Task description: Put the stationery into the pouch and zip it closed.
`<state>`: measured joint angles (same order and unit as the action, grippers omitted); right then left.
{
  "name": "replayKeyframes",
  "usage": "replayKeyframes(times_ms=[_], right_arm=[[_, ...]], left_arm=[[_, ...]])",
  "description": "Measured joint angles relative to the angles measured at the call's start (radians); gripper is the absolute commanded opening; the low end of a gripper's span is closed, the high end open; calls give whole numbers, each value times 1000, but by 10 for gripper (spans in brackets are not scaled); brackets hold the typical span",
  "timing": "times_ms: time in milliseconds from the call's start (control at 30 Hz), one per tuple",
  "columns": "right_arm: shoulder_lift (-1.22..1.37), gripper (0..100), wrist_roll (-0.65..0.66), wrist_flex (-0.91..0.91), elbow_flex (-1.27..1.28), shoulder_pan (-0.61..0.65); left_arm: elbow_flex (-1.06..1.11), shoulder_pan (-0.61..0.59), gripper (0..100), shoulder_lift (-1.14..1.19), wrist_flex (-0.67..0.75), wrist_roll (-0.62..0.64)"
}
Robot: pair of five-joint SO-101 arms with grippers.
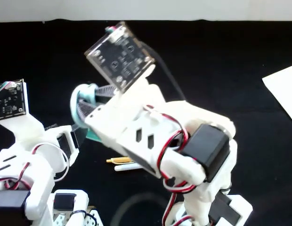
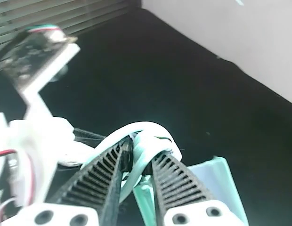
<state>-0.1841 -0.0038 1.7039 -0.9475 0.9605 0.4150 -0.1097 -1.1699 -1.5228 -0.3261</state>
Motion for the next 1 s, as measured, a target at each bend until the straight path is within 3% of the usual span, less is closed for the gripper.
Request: replayKeyframes(times_ms=[800,1000], right_arm=[[0,5,25,0,-2,-32],[0,5,25,0,-2,-32]], left_arm=[[11,29,242,3,12,-26],[114,44,242,2,43,-114]])
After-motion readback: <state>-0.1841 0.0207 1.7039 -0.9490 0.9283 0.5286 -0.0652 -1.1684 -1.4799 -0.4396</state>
